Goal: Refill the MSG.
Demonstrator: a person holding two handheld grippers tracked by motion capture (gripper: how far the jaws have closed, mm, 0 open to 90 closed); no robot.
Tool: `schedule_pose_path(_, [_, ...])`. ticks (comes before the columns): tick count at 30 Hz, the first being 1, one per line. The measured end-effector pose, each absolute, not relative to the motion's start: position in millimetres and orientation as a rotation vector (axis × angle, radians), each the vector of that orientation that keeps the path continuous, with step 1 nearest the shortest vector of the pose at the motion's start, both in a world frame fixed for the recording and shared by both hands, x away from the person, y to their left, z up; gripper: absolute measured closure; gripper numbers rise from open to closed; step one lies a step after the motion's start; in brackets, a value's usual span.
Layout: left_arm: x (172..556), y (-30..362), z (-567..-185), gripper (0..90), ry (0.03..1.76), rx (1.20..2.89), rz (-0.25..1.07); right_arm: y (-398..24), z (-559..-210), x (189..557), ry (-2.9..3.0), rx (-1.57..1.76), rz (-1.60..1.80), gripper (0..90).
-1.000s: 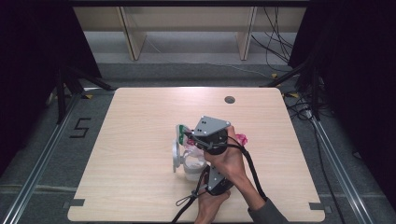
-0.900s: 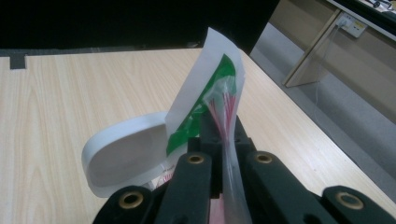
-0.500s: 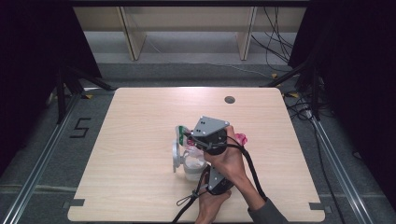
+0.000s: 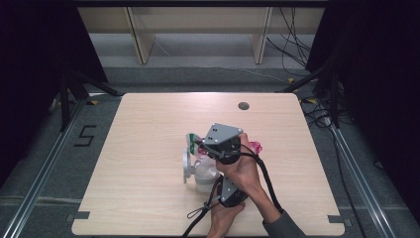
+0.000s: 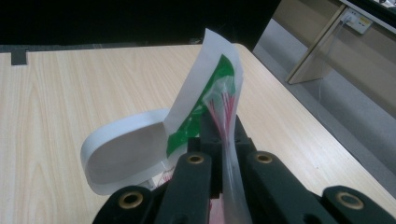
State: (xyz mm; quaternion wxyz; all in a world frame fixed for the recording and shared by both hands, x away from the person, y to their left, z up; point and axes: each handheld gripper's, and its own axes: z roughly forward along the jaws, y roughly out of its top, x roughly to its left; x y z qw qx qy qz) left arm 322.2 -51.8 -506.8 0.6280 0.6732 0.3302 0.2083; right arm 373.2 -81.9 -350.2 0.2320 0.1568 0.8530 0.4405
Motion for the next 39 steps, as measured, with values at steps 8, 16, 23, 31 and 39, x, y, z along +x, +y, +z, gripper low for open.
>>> schedule_pose_path(8, [321.2,-51.6,-506.2,73.0,0.754,1.535,0.478,-81.2,-349.1,370.5,2.339,0.435,1.210,90.0])
schedule_pose_path(16, [320.3,-51.2,-507.3,72.9,0.761,1.538,0.477,-79.1,-351.4,370.1,2.344,0.448,1.194,90.0])
schedule_pose_path(23, [318.8,-51.0,-506.7,72.9,0.762,1.539,0.482,-78.4,-350.5,368.8,2.349,0.445,1.191,90.0])
schedule_pose_path(31, [317.8,-51.3,-505.5,72.8,0.752,1.531,0.487,-79.0,-348.8,368.5,2.346,0.421,1.192,90.0])
schedule_pose_path(39, [318.2,-51.2,-506.1,72.6,0.756,1.529,0.478,-77.6,-350.6,367.8,2.352,0.429,1.183,90.0])
